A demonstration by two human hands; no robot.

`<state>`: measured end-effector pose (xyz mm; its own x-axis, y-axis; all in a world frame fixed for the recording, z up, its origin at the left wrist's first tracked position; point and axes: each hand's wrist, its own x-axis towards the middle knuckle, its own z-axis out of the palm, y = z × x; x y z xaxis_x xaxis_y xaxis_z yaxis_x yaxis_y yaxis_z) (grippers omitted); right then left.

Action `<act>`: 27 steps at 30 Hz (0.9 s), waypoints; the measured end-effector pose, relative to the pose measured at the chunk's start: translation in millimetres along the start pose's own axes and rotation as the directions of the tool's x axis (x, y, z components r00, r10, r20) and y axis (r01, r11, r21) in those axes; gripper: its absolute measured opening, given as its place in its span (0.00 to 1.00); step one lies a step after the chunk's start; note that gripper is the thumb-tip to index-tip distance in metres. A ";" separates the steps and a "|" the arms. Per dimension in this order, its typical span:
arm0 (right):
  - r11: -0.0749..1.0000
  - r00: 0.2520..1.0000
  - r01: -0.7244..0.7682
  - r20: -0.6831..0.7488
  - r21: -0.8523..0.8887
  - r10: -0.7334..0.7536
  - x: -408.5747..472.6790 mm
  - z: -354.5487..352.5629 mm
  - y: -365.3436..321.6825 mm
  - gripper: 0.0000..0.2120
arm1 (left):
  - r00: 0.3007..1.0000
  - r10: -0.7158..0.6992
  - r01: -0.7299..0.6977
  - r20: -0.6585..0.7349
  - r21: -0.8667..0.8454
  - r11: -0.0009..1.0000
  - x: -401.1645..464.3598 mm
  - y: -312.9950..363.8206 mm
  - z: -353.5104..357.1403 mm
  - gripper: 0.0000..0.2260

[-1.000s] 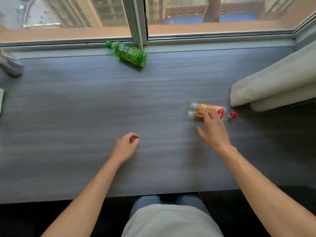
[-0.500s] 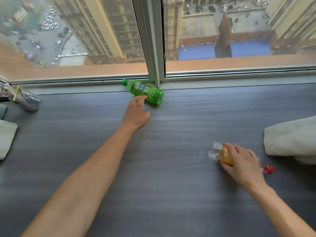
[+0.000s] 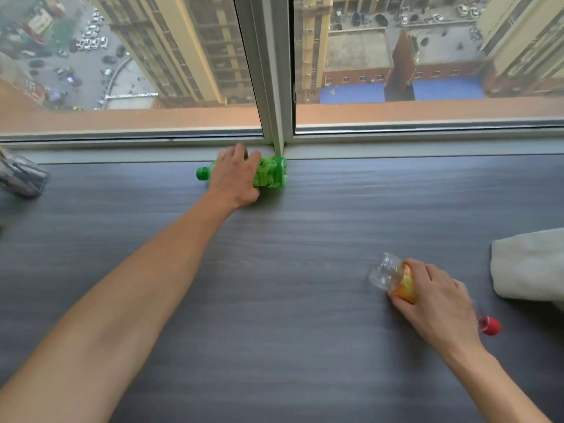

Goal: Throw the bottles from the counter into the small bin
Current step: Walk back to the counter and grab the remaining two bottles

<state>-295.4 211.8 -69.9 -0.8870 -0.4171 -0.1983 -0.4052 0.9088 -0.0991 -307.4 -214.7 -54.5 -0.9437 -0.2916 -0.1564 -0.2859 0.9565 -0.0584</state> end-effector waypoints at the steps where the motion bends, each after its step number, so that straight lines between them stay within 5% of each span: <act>1: 1.000 0.999 -0.008 0.031 0.008 0.008 -1.7 -1.8 -1.1 0.27 | 1.000 -0.015 0.016 0.006 -0.076 0.997 -9.3 0.2 -2.0 0.30; 6: 0.996 0.984 -0.032 0.178 0.079 0.018 -28.1 -15.7 -8.1 0.28 | 0.997 -0.046 0.061 0.054 -0.330 0.942 -75.3 12.1 -13.7 0.29; 13: 0.984 0.950 -0.091 0.309 0.156 0.039 -109.3 -27.9 -2.7 0.25 | 0.952 -0.080 0.236 0.297 -0.537 0.810 -215.9 54.6 -16.5 0.25; 21: 0.941 0.886 -0.239 0.449 0.237 0.112 -220.8 -20.6 18.7 0.23 | 0.859 -0.088 0.414 0.504 -0.583 0.699 -369.2 111.0 -2.8 0.23; 27: 0.891 0.835 -0.363 0.520 0.272 0.181 -275.6 -15.9 34.7 0.23 | 0.777 -0.039 0.445 0.628 -0.505 0.740 -454.8 122.8 15.4 0.22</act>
<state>-68.6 358.4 -3.2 -0.6987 -0.1875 -0.6904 0.0211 0.9592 -0.2819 89.3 35.2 -5.7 -0.6178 -0.2709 -0.7382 -0.7153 0.5834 0.3846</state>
